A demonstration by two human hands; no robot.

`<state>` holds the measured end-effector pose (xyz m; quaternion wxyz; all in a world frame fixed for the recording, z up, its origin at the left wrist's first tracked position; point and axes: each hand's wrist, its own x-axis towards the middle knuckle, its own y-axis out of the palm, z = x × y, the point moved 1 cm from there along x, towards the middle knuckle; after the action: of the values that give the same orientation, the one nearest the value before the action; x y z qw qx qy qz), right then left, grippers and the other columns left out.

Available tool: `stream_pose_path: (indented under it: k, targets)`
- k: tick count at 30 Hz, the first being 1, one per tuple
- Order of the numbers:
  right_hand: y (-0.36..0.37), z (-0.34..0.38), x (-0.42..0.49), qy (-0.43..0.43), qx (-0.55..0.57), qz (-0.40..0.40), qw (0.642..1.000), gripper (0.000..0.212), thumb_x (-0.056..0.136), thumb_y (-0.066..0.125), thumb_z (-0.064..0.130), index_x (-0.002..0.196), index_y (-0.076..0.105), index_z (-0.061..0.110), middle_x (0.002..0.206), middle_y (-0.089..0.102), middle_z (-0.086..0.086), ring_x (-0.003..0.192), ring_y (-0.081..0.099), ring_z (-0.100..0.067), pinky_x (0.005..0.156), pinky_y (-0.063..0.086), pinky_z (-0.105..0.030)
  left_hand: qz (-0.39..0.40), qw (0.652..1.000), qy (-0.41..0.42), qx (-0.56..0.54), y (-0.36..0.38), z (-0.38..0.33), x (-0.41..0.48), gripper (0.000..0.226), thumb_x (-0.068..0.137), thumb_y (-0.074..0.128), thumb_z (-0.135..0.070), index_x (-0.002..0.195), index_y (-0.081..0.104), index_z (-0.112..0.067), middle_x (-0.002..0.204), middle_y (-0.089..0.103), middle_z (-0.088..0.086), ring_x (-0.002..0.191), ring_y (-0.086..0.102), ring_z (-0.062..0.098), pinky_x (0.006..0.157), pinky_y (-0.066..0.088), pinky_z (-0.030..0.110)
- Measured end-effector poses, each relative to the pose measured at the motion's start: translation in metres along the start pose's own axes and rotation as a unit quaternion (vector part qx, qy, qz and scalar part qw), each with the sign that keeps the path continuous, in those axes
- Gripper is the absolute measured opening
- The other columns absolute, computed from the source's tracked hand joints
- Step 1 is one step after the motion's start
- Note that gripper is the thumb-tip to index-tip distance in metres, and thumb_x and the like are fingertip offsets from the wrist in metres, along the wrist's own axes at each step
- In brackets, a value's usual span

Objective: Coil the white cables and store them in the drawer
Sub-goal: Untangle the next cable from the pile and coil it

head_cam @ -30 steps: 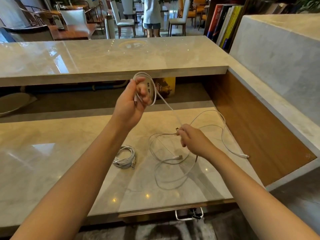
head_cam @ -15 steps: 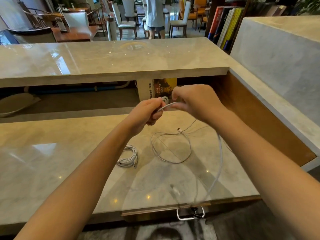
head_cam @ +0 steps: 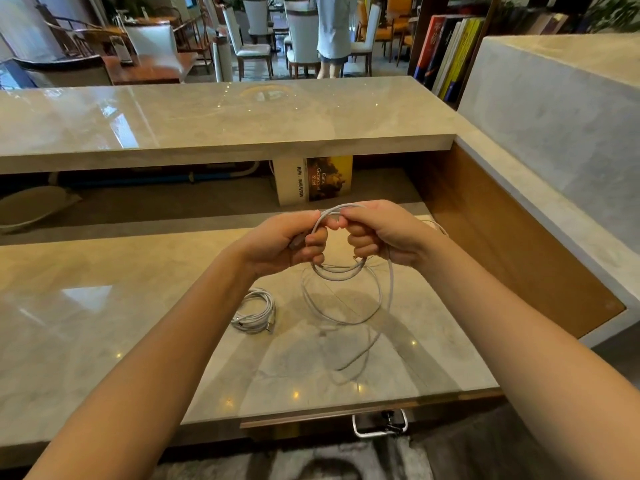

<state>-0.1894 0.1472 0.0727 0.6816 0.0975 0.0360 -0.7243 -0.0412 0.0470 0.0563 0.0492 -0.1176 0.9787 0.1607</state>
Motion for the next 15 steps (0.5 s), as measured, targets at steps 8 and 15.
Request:
stream_pose_path:
  k: [8, 15]
  targets:
    - [-0.002, -0.002, -0.002, -0.016, -0.137, -0.075, 0.988, 0.023, 0.098, 0.045, 0.023, 0.09, 0.063, 0.011, 0.067, 0.055, -0.002, 0.059, 0.054, -0.011, 0.063, 0.053, -0.026, -0.153, 0.977, 0.027, 0.148, 0.009, 0.002, -0.002, 0.028, 0.102, 0.032, -0.021, 0.081, 0.048, -0.011, 0.06, 0.036, -0.005, 0.052, 0.031, 0.008, 0.049, 0.03, 0.019]
    - [-0.03, -0.023, -0.006, -0.102, -0.693, -0.198, 0.686, 0.032, 0.1, 0.035, 0.03, 0.098, 0.061, 0.012, 0.09, 0.062, -0.005, 0.083, 0.056, -0.02, 0.07, 0.051, -0.035, -0.271, 0.961, 0.042, -0.028, -0.01, 0.0, -0.002, 0.031, 0.102, 0.031, -0.021, 0.076, 0.046, -0.013, 0.048, 0.036, -0.008, 0.038, 0.029, 0.004, 0.035, 0.026, 0.013]
